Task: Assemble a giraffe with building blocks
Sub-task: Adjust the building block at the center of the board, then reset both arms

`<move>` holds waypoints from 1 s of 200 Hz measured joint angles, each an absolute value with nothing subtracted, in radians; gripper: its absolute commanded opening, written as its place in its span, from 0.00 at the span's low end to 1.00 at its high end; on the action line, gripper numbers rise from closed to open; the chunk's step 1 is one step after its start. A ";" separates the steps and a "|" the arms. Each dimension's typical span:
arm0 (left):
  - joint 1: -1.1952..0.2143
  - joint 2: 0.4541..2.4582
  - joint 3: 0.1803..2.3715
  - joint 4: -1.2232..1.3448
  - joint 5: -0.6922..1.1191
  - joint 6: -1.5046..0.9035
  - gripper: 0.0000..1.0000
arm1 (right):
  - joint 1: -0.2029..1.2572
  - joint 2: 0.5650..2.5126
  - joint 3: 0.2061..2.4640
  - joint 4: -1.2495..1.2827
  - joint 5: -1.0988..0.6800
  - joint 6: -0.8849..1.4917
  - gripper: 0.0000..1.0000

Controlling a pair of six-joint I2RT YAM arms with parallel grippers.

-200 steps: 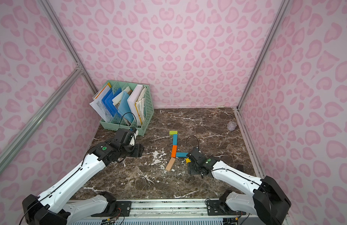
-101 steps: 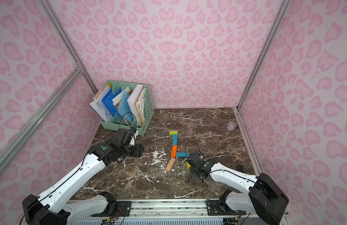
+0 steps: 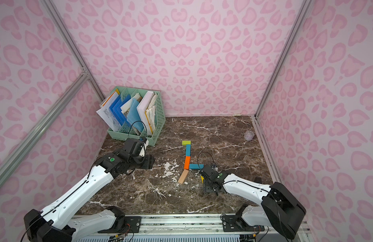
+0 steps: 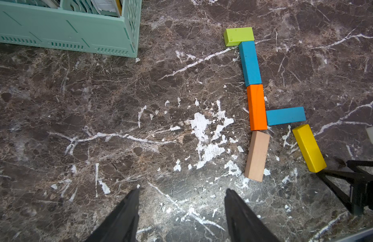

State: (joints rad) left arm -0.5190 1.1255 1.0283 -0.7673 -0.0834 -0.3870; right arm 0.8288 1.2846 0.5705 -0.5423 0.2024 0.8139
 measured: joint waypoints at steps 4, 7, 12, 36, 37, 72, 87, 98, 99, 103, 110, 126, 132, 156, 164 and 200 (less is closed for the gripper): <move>-0.519 1.126 1.028 -0.767 -0.083 -0.387 0.68 | 0.828 1.285 0.570 -0.540 0.202 0.814 0.82; -0.519 1.126 1.028 -0.767 -0.083 -0.387 0.68 | 0.827 1.286 0.570 -0.538 0.201 0.814 0.82; -0.519 1.126 1.028 -0.767 -0.083 -0.387 0.68 | 0.827 1.287 0.570 -0.536 0.200 0.814 0.82; -0.519 1.126 1.028 -0.767 -0.083 -0.387 0.68 | 0.824 1.290 0.570 -0.521 0.200 0.813 0.82; -0.519 1.126 1.028 -0.767 -0.083 -0.387 0.68 | 0.824 1.290 0.570 -0.521 0.200 0.813 0.82; -0.519 1.126 1.028 -0.767 -0.083 -0.387 0.68 | 0.823 1.295 0.570 -0.511 0.202 0.810 0.82; -0.519 1.126 1.028 -0.767 -0.083 -0.387 0.68 | 0.823 1.289 0.568 -0.511 0.197 0.806 0.82; -0.519 1.126 1.028 -0.767 -0.084 -0.387 0.68 | 0.833 1.267 0.560 -0.511 0.190 0.805 0.82; -0.519 1.126 1.028 -0.767 -0.084 -0.387 0.68 | 0.834 1.265 0.559 -0.511 0.190 0.805 0.82; -0.519 1.126 1.028 -0.767 -0.084 -0.387 0.68 | 0.844 1.250 0.554 -0.512 0.190 0.803 0.82; -0.519 1.126 1.027 -0.767 -0.084 -0.387 0.69 | 0.864 1.217 0.550 -0.520 0.177 0.801 0.83; -0.519 1.131 1.026 -0.768 -0.083 -0.386 0.95 | 0.916 1.109 0.565 -0.543 0.169 0.802 0.96; -0.519 1.132 1.026 -0.767 -0.083 -0.387 0.98 | 0.927 1.067 0.580 -0.547 0.165 0.798 0.99; -0.514 1.108 1.026 -0.763 -0.107 -0.394 0.98 | 0.884 0.876 0.689 -0.520 0.229 0.756 0.99; -0.495 1.082 1.024 -0.751 -0.122 -0.398 0.98 | 0.812 0.834 0.713 -0.473 0.259 0.719 0.99; -0.310 1.008 0.977 -0.579 -0.315 -0.420 0.98 | 0.385 0.747 0.432 0.059 0.353 0.421 0.99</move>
State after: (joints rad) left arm -0.3103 1.0077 0.9771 -0.5793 -0.3149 -0.4198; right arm 0.3855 0.7471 0.4316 0.0589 0.3531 0.4206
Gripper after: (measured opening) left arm 0.980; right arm 0.991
